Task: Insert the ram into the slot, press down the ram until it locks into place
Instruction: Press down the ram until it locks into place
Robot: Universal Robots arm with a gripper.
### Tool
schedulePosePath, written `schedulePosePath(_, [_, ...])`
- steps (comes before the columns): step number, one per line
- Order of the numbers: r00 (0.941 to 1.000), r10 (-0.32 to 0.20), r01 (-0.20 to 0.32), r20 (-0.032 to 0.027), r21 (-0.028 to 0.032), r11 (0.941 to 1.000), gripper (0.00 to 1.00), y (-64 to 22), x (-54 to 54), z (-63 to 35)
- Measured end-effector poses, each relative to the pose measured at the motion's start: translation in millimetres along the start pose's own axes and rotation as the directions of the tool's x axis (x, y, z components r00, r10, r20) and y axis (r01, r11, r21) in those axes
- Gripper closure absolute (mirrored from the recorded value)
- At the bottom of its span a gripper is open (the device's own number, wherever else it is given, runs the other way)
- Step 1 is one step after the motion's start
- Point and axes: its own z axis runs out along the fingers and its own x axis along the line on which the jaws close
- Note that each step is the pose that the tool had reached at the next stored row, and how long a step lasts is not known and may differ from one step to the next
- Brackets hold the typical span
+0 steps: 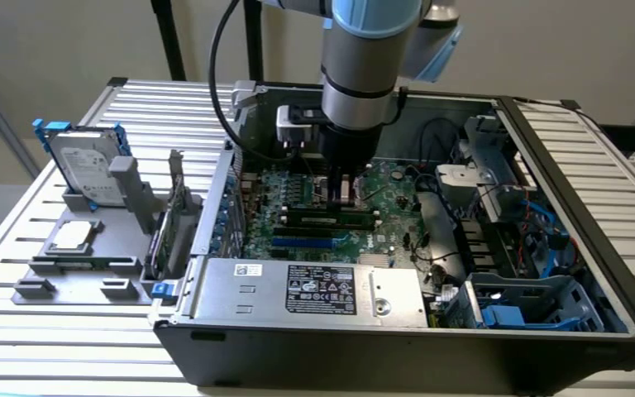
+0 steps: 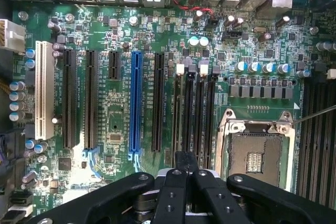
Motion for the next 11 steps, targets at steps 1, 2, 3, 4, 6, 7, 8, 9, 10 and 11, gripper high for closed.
schedulePosePath(1, [1.0000,0.000,0.000,-0.0004,-0.0002,1.0000,0.89,0.0,0.1,0.6])
schedulePosePath(2, [1.0000,0.000,0.000,-0.0006,-0.0004,1.0000,0.89,0.0,0.1,1.4])
schedulePosePath(3, [1.0000,0.000,0.000,-0.0007,-0.0003,1.0000,0.89,0.0,0.2,2.2])
schedulePosePath(4, [1.0000,0.000,0.000,0.0004,-0.0001,1.0000,0.89,-0.1,0.1,3.4])
schedulePosePath(6, [1.0000,0.000,0.000,-0.0006,-0.0003,1.0000,0.89,-0.1,0.2,4.1])
schedulePosePath(7, [1.0000,0.000,0.000,-0.0006,-0.0004,1.0000,0.89,-0.1,0.2,4.1])
schedulePosePath(8, [1.0000,0.000,0.000,-0.0002,-0.0002,1.0000,0.89,-0.1,0.2,4.1])
schedulePosePath(9, [1.0000,0.000,0.000,0.0012,0.0004,1.0000,0.89,-0.1,0.0,3.2])
schedulePosePath(10, [1.0000,0.000,0.000,0.0029,0.0013,1.0000,0.89,-0.2,-0.3,1.4])
schedulePosePath(11, [1.0000,0.000,0.000,0.0014,0.0006,1.0000,0.89,0.0,-0.3,-2.4])
